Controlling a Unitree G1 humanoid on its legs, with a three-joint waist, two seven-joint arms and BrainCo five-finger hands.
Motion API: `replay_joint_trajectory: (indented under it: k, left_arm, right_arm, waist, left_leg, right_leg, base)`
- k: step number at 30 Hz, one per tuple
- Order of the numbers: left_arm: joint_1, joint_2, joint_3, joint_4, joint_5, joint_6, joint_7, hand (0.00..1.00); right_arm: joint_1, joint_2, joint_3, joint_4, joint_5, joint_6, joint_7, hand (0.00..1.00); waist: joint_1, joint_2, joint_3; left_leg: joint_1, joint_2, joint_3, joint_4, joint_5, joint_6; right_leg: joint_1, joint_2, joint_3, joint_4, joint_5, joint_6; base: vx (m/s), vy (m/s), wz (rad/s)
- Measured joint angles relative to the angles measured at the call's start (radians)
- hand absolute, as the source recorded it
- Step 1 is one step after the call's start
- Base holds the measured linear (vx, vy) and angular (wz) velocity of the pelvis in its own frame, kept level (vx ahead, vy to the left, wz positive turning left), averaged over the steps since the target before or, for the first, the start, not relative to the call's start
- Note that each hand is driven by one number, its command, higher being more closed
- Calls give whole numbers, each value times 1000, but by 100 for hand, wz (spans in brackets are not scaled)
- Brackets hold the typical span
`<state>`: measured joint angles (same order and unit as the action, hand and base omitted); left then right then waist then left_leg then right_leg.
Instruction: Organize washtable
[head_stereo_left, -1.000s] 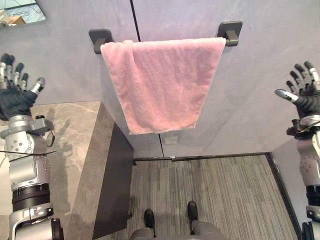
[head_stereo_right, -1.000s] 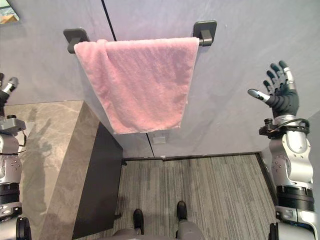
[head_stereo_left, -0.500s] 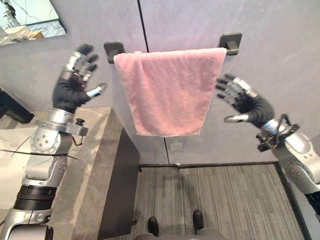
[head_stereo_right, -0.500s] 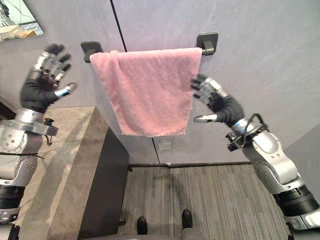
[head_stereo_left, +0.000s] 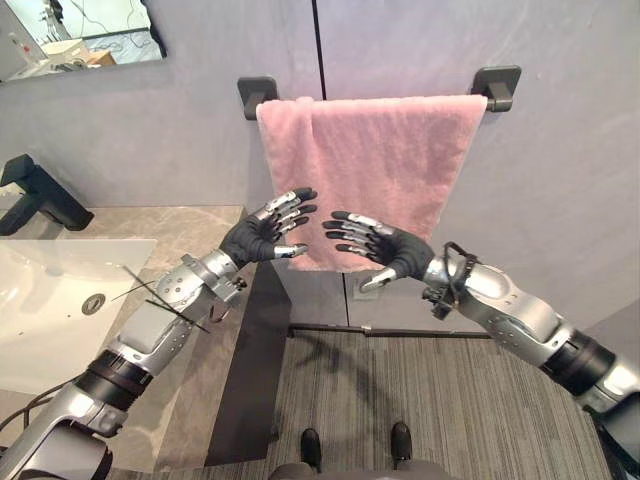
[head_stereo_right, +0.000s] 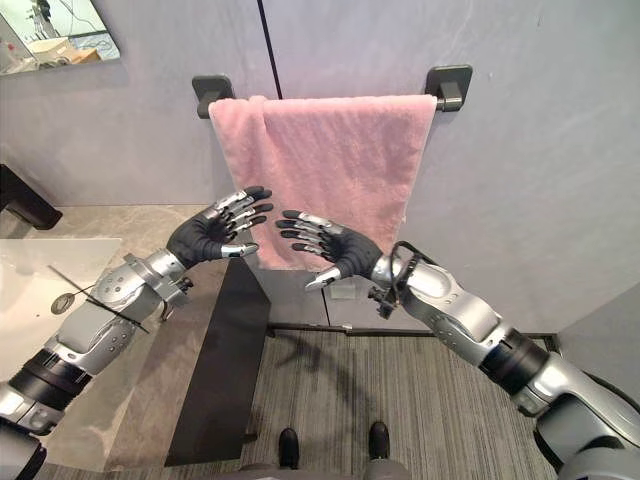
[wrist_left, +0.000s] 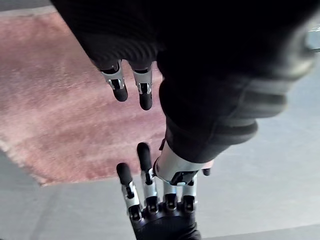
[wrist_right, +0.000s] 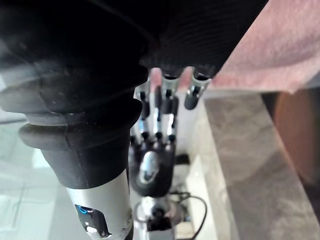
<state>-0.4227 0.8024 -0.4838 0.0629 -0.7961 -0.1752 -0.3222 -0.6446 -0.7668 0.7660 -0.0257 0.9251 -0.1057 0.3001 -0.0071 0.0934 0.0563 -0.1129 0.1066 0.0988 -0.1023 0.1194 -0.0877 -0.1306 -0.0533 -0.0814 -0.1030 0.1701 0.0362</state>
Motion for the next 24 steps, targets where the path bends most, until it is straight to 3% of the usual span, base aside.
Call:
replay_joint_trajectory:
  k: [4, 7, 16, 24]
  left_arm:
    - [-93, -1, -106, 30, -19, 13, 1, 0]
    - [-197, -1, -125, 79, -18, 13, 36, 0]
    - [-447, -40, -124, 128, 26, -21, 152, 0]
    - [-480, -94, -90, 144, 65, -46, 196, 0]
  right_arm:
    - [-84, 88, 33, 74, -28, -1, -34, 0]
    - [-134, 118, 21, 94, -29, -7, -77, 0]
    - [-195, 279, -178, 166, -33, -73, -189, 0]
    - [-201, 319, -286, 164, -37, -87, -214, 0]
  waist:
    - [12, -4, 11]
    - [19, -4, 34]
    - [11, -4, 106]
    - [16, -19, 145]
  left_leg:
    - [-60, 6, 23, 0, 16, -5]
    - [-111, 17, 52, 0, 32, -4]
    - [-171, 21, 63, 0, 66, 1]
    - [-174, 31, 105, 0, 66, 0]
  right_leg:
    - [-68, 4, 7, 1, 22, -5]
    - [-119, 7, 4, 4, 34, -7]
    - [-183, 11, 11, 4, 51, -12]
    - [-208, 23, 55, 4, 59, -18]
  base:
    - [-14, -5, -10]
    - [-44, -10, -2]
    - [-52, 11, -1]
    - [-56, 2, -17]
